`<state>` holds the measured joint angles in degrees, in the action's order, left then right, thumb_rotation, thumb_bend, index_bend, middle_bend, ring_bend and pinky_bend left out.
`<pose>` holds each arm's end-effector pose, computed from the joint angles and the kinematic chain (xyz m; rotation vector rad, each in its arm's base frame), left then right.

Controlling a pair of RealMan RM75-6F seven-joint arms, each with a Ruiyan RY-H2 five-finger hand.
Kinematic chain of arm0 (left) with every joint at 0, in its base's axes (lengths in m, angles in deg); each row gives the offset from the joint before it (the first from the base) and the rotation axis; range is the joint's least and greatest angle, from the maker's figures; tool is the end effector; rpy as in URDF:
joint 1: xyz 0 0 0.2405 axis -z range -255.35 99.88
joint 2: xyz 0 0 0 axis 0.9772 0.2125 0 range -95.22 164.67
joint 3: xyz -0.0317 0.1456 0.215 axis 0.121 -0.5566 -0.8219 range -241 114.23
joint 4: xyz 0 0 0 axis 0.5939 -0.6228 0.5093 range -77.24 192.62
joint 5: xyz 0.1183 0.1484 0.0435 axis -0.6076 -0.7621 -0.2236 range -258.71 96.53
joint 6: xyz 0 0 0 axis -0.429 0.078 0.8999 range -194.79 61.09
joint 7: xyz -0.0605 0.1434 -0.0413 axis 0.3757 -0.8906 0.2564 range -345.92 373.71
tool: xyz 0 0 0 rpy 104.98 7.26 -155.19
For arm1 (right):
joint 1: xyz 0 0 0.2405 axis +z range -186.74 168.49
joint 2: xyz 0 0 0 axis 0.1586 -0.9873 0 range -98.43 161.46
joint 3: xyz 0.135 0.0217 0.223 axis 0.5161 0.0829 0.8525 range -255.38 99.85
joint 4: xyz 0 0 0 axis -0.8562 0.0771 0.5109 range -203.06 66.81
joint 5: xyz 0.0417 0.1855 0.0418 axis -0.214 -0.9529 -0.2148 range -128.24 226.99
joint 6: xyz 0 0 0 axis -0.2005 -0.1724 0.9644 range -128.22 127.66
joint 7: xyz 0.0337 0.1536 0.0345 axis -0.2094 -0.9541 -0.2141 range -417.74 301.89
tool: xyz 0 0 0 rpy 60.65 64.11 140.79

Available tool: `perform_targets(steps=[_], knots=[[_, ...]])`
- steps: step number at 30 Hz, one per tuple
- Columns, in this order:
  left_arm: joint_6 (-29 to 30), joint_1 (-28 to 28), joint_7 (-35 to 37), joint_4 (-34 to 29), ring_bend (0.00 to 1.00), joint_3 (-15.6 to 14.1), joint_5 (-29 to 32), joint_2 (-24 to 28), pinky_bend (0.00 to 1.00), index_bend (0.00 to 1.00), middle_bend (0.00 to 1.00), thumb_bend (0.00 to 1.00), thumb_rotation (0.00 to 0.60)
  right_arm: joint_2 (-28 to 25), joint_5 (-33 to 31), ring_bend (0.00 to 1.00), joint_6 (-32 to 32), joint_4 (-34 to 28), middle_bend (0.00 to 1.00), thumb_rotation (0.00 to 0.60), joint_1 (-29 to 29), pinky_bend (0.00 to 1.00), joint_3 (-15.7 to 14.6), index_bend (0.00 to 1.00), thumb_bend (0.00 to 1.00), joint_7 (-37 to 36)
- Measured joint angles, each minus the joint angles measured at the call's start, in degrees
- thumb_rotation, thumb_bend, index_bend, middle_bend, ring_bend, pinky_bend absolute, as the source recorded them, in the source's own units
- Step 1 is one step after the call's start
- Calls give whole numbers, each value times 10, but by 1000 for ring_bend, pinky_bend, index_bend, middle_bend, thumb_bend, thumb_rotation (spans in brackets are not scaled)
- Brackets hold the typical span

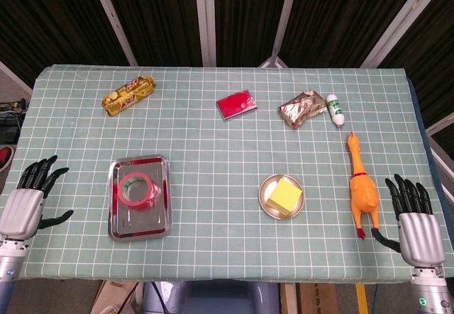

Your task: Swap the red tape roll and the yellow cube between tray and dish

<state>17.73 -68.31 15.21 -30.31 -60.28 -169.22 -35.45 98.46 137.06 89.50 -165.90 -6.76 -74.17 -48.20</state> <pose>-0.2935 0.2223 0.1448 -1.4461 -0.8840 -1.0219 -0.2870 -0.1848 0.1659 1.3419 -0.8322 0.9246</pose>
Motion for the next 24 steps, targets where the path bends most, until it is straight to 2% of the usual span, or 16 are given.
perform_targets(steps=[12,24], knots=[[2,-2,-2,-13,0,-6,-7,3,17,192,0,9,600,-10,4,0,-2,-15,0,600,-5,0,-6,0,103,-17],[-30,16,0,2,0,-2,2,-2,10,160,0,0,600,-22,-6,0,-21,-32,0,600,-2,0,-7,0,98,-25]])
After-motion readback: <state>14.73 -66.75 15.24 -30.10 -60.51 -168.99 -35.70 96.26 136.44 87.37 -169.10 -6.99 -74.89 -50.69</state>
